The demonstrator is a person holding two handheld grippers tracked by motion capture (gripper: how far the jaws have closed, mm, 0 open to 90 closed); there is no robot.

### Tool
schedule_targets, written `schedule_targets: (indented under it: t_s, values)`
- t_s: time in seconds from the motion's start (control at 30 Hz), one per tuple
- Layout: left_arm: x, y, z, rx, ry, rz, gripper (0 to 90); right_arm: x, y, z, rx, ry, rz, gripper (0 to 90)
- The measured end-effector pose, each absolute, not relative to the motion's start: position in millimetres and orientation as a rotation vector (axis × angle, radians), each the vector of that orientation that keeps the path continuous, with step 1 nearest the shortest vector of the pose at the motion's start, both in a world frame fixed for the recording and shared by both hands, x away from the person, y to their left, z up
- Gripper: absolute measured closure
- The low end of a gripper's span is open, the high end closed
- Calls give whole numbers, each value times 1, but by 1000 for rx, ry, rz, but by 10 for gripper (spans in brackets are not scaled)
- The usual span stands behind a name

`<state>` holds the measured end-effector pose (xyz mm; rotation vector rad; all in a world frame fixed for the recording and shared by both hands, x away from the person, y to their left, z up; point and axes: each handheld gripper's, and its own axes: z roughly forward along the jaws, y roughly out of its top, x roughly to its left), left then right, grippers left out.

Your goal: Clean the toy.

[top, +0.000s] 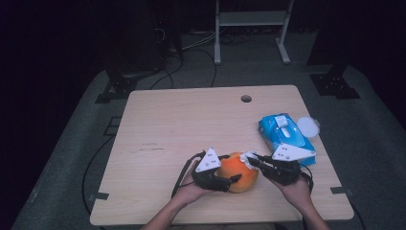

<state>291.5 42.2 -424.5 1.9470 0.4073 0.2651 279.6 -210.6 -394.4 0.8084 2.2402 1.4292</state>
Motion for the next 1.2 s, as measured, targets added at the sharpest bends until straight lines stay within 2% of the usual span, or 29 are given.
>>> schedule_targets:
  t_s: [0.13,0.23,0.47,0.63,0.9,1.2]
  values:
    - [293,50,-421,1971,307,196,232,276,-213,-394,785,2263,1407,811]
    - [299,57,-419,1954,355,178,195,277,-220,-397,803,2279,1409,812]
    - [293,44,-428,1995,306,194,293,279,-227,-392,821,2261,1401,809]
    - [288,39,-432,2020,256,212,298,283,-229,-392,852,2263,1413,810]
    - [283,35,-434,2016,247,238,296,270,-198,-383,695,2366,1474,809]
    - [283,35,-434,2002,225,201,295,284,-227,-391,849,2281,1407,807]
